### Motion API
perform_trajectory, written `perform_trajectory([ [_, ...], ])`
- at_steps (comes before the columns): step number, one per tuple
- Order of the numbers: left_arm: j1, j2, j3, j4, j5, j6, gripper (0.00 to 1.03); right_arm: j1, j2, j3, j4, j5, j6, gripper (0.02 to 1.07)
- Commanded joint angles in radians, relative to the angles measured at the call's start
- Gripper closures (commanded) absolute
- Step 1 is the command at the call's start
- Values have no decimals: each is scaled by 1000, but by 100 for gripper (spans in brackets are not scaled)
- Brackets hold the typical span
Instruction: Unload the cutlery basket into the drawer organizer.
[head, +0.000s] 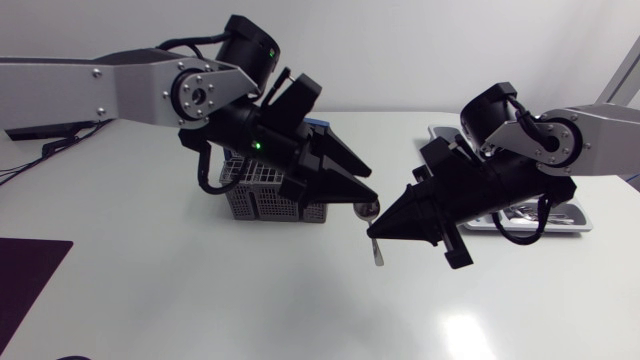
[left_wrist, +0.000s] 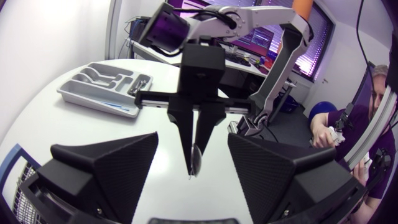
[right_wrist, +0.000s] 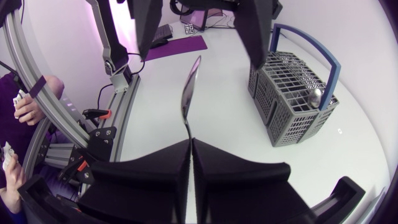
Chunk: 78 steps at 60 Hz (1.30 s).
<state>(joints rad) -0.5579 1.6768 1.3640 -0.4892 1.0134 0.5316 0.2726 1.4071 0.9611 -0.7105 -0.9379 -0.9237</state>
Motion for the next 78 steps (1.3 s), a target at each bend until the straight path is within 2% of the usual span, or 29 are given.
perform_trajectory([
  [1,35,17,53,1,16,-44,6,-18,18,-19,-9,8,-3,101],
  [11,104,52,107,43,8,-153,6,-84,29,-13,-12,45,-32,101],
  [21,138,93,147,51,-159,-191,7,-151,27,-13,-12,129,-89,101],
  [37,118,141,164,0,-460,-173,8,-268,6,1,6,281,-185,101],
  [52,107,164,178,-14,-604,-196,8,-388,-22,21,31,398,-294,101],
  [62,99,175,170,-9,-677,-231,8,-481,-22,28,48,441,-392,101],
  [72,75,176,142,55,-788,-265,8,-544,-10,-12,161,534,-477,101],
  [78,59,178,141,74,-832,-283,8,-601,18,-10,217,551,-527,101],
])
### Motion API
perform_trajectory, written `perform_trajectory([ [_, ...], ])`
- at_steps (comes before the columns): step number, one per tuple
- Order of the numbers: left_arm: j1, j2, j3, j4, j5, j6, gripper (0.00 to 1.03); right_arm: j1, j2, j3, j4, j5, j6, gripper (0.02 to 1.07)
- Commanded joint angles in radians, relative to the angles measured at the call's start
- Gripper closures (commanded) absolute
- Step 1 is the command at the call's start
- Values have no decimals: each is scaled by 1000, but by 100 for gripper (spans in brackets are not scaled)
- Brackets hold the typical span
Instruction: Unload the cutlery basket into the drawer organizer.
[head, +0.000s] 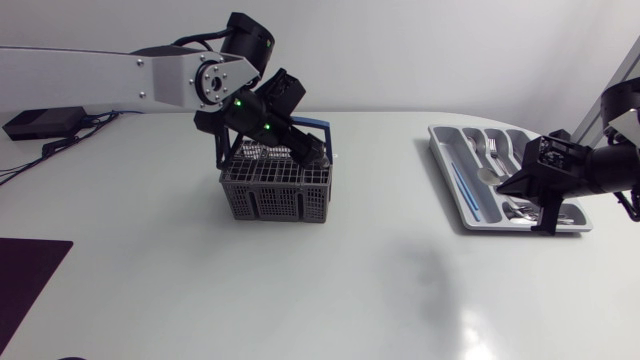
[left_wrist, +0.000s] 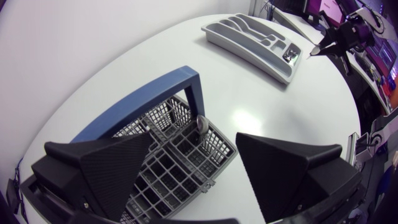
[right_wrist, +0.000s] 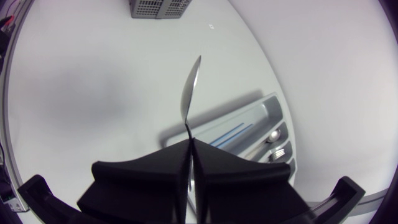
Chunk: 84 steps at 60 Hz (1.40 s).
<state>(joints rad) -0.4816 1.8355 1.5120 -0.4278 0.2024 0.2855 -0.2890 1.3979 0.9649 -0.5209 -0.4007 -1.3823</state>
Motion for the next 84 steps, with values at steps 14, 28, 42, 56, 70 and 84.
perform_trajectory([
  [14,-15,44,5,18,-46,-82,8,-171,179,35,150,66,-202,101],
  [28,-12,53,4,20,-46,-89,8,-268,340,109,248,111,-296,101],
  [42,-5,59,2,20,-46,-101,8,-294,441,186,262,160,-342,88],
  [56,9,61,-1,21,-46,-120,8,-277,490,153,355,227,-376,83],
  [70,17,65,2,29,-43,-144,8,-276,423,92,361,224,-356,61],
  [84,20,76,7,44,-29,-180,12,-233,285,61,265,157,-218,40],
])
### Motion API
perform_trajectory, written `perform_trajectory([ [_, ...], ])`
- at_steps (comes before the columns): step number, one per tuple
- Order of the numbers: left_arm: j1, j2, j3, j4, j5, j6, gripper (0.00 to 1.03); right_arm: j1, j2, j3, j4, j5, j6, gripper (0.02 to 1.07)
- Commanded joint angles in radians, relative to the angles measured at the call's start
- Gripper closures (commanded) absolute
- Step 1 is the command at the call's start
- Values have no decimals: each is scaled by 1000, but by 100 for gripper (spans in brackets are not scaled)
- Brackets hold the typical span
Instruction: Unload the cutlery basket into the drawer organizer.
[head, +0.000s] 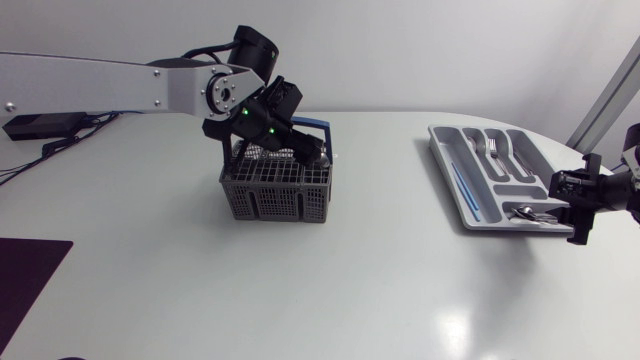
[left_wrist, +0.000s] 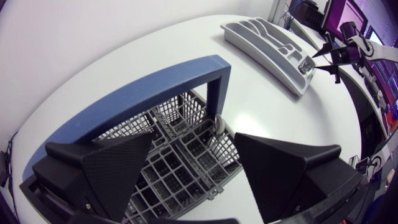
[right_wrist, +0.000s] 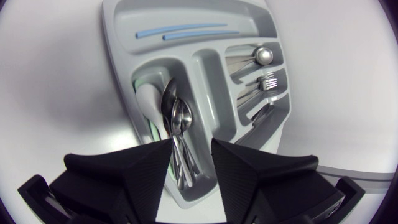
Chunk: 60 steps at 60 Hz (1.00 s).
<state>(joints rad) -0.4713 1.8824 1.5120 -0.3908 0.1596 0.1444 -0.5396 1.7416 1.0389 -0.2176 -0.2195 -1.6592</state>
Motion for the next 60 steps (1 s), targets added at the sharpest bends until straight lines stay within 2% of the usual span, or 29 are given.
perform_trajectory([
  [1,10,29,8,7,17,-43,13,23,-68,-7,-62,-32,73,39],
  [6,20,40,16,10,75,-60,21,43,-100,7,-141,-66,125,35],
  [9,23,43,17,10,78,-58,22,55,-116,4,-167,-78,153,32],
  [18,33,49,13,12,126,-37,24,96,-168,-30,-246,-136,207,32],
  [22,36,52,8,12,146,-23,31,116,-197,-63,-249,-153,223,32],
  [34,42,41,-50,87,196,-8,32,165,-274,-137,-247,-184,260,32],
  [42,42,35,-104,178,216,-6,43,187,-300,-166,-243,-189,274,32],
  [55,36,41,-157,245,242,-5,43,205,-318,-181,-241,-204,289,32],
  [60,34,38,-179,280,250,-3,49,211,-318,-185,-239,-205,292,32],
])
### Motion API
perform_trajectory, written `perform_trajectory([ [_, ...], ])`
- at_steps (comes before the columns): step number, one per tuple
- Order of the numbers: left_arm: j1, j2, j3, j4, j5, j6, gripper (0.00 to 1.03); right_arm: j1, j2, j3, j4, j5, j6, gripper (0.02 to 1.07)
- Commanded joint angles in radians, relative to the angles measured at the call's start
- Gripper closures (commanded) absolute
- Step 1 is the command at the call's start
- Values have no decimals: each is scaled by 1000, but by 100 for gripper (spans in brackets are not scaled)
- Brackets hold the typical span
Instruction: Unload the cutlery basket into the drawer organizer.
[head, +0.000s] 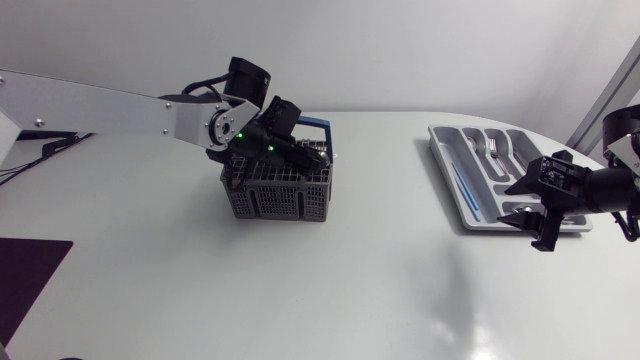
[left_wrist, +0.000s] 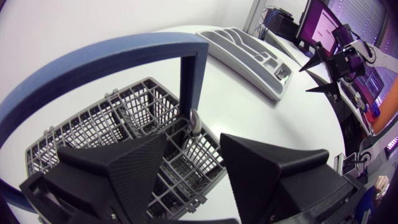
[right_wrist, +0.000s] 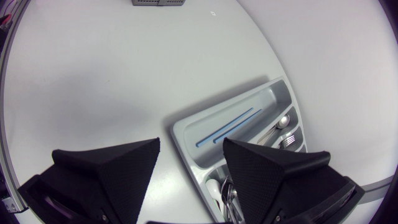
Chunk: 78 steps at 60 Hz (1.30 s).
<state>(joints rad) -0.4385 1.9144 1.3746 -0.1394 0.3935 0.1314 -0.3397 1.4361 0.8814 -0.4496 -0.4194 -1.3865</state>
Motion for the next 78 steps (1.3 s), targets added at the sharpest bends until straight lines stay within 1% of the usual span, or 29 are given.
perform_trajectory([
  [1,0,6,-43,37,18,10,49,13,-13,-27,-8,-5,20,32],
  [13,-17,23,-51,78,25,8,49,18,-13,-35,-6,-5,20,32],
  [16,-20,23,-51,93,25,7,55,18,-13,-36,-6,-7,20,32],
  [21,-25,28,-46,110,25,1,61,19,-13,-38,-6,-10,20,32],
  [40,-35,58,-26,115,25,1,73,82,-34,-55,-4,-48,84,32],
  [44,-35,60,-26,116,25,-1,74,100,-36,-56,-4,-61,107,32],
  [48,-34,60,-31,126,25,-1,76,114,-37,-56,-4,-73,124,32],
  [58,-35,60,-34,135,25,1,79,157,-37,-67,0,-81,156,32],
  [67,-40,61,-35,141,25,1,79,211,-32,-75,25,-87,204,32],
  [72,-42,63,-37,146,25,1,83,242,-26,-81,54,-90,250,32],
  [78,-45,63,-37,146,25,1,84,283,-23,-82,88,-88,300,32],
])
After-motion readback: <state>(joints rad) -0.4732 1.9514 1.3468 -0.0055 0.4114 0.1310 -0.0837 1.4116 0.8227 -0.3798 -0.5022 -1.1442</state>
